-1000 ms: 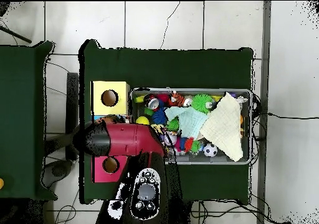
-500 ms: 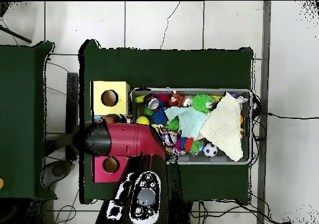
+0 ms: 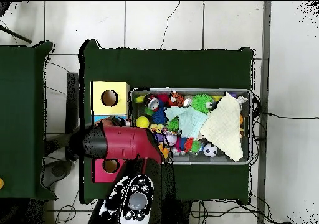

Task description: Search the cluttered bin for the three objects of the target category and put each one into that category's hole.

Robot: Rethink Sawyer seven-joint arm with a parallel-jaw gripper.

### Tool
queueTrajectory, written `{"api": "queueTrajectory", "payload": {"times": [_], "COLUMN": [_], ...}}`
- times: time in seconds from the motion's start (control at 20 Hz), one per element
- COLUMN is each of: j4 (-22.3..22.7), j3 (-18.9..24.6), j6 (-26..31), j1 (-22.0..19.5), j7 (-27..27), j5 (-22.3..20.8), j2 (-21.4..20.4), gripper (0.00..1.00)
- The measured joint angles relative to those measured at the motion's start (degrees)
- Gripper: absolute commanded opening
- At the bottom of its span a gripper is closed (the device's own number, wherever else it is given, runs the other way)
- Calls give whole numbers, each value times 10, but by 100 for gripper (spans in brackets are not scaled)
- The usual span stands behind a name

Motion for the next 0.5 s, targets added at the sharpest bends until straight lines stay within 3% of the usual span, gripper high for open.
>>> {"api": "queueTrajectory", "payload": {"times": [0.5], "j4": [0], "j3": [-33], "j6": [0], "j1": [52], "j7": [0], "j5": [14], "j2": [15], "gripper": [0]}}
